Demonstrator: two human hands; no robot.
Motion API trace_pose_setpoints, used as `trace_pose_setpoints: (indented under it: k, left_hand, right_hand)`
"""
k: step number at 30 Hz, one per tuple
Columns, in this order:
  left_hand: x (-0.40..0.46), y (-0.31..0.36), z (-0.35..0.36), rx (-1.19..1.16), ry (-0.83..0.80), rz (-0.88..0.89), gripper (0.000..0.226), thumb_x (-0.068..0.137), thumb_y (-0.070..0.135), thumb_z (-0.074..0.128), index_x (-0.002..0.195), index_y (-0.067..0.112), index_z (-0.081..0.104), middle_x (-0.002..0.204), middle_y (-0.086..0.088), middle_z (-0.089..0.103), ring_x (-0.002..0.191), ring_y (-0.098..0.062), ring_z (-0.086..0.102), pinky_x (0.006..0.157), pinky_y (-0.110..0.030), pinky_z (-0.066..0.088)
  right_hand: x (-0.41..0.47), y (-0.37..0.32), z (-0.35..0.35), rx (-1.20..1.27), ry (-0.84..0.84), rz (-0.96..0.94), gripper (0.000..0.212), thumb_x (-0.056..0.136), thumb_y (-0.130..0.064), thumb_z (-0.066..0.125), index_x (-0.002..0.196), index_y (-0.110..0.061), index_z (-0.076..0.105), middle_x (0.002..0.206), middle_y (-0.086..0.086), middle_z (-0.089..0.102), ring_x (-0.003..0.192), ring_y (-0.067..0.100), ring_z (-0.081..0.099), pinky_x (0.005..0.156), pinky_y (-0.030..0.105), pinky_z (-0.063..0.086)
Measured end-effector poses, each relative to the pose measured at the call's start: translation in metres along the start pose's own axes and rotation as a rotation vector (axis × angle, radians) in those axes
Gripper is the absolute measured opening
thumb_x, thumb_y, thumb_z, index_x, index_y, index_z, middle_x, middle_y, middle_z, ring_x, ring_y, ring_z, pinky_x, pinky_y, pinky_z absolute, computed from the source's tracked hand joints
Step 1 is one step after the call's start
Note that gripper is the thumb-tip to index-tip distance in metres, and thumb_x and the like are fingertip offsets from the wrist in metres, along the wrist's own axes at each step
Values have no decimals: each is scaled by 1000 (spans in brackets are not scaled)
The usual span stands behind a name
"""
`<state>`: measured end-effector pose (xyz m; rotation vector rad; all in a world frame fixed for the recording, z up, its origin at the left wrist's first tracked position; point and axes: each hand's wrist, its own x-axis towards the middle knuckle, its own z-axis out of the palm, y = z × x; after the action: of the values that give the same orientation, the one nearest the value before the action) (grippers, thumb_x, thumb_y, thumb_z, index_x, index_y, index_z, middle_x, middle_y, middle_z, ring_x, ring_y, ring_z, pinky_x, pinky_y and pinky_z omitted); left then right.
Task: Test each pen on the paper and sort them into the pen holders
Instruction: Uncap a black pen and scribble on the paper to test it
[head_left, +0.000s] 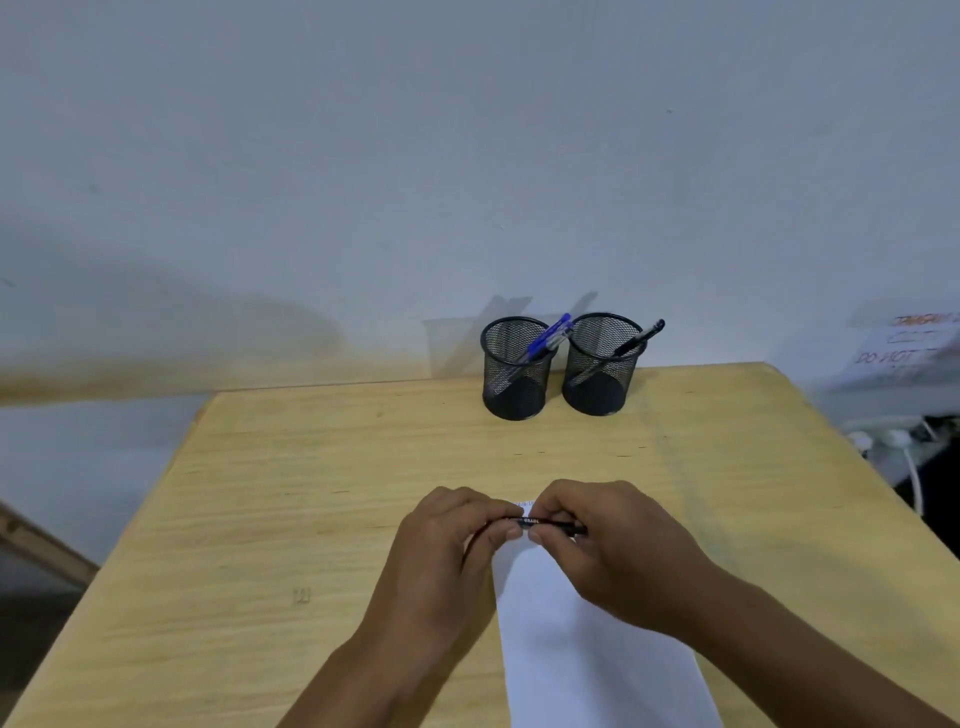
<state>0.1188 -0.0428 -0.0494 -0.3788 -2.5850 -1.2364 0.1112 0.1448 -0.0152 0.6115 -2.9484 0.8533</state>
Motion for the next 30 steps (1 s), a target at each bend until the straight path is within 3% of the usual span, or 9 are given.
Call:
trace_pose_setpoints:
  k: [2, 7, 12, 16, 20, 24, 30]
  left_hand:
    - [1, 3, -1, -9, -8, -7, 20, 92, 19, 66, 95, 37, 74, 93, 26, 68, 96, -4, 60, 80, -19, 44]
    - [1, 3, -4, -53, -15, -40, 21, 90, 16, 69, 92, 36, 76, 93, 28, 67, 96, -3, 59, 80, -14, 42]
    - [0, 2, -6, -63, 15, -133, 14, 87, 24, 72, 92, 37, 77, 91, 29, 68, 95, -1, 59, 80, -14, 42]
    - [1, -14, -12, -73, 143, -318, 13, 82, 29, 74, 90, 38, 75, 88, 28, 67, 87, -2, 60, 75, -29, 51]
    - [-1, -19, -12, 51, 218, -504, 4, 75, 40, 66, 78, 42, 67, 77, 23, 65, 65, -2, 62, 61, -34, 55]
    - [-3, -23, -11, 192, 209, -463, 3, 76, 39, 67, 76, 39, 65, 74, 22, 64, 70, 1, 61, 65, -35, 54]
    - [-6, -29, -9, 182, 186, -433, 13, 77, 40, 71, 88, 39, 66, 85, 26, 63, 87, 0, 57, 76, -36, 52]
  right_hand:
    - [-1, 2, 4, 9, 31, 28, 15, 89, -47, 56, 95, -35, 61, 77, -21, 65, 69, 5, 56, 57, 23, 42]
    - [-3, 7, 7, 13, 26, 58, 18, 87, -50, 57, 89, -32, 58, 68, -16, 63, 64, 11, 54, 54, 21, 31]
    - [-4, 7, 6, 197, -15, 119, 8, 94, -28, 59, 86, -28, 61, 61, -15, 60, 62, 8, 54, 58, 18, 29]
    - [-12, 11, 5, 470, 50, 320, 22, 94, -9, 55, 95, -28, 66, 74, -3, 70, 63, 22, 62, 61, 37, 53]
    - [-19, 12, 6, 660, 159, 487, 23, 92, -10, 62, 105, -27, 70, 77, 0, 74, 64, 13, 72, 64, 24, 60]
    - [-27, 12, 9, 778, 236, 577, 25, 90, -9, 67, 100, -31, 75, 78, 1, 76, 65, 15, 74, 58, 13, 53]
    - [-29, 16, 14, 804, 287, 612, 23, 89, -12, 69, 104, -28, 76, 73, -2, 77, 66, 15, 75, 78, 35, 61]
